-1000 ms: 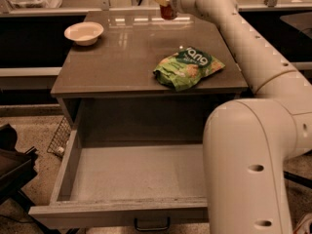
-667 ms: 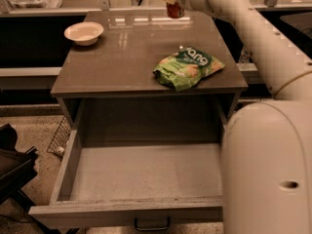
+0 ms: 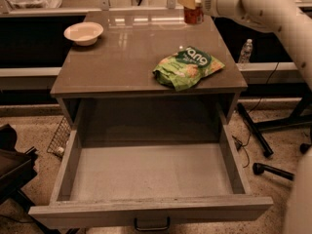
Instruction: Place coke can into top drawer
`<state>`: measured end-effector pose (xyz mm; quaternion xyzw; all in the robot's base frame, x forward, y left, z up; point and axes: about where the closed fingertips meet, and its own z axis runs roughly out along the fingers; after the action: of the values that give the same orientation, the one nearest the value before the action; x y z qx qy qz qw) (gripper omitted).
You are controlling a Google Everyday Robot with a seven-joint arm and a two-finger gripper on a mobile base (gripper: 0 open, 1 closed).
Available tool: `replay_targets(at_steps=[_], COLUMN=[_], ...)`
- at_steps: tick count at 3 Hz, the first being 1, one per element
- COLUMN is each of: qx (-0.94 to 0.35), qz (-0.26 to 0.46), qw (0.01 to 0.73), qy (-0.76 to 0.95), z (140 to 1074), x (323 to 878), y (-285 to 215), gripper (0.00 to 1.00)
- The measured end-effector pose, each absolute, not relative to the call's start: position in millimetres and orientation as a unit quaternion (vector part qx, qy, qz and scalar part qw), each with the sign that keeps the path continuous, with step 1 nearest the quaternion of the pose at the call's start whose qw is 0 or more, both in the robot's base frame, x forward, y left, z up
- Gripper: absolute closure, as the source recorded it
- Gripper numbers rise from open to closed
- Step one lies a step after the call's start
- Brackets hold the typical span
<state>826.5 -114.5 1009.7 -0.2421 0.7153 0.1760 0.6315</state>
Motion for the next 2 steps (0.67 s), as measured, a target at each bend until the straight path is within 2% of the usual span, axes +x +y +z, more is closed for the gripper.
replay_targets(at_steps=[2], qx=[-0.255], qz=[0.235], qw=[0.613], qy=[0.71], z=[957.5], x=[707.1], y=[-142.8], gripper=[1.0])
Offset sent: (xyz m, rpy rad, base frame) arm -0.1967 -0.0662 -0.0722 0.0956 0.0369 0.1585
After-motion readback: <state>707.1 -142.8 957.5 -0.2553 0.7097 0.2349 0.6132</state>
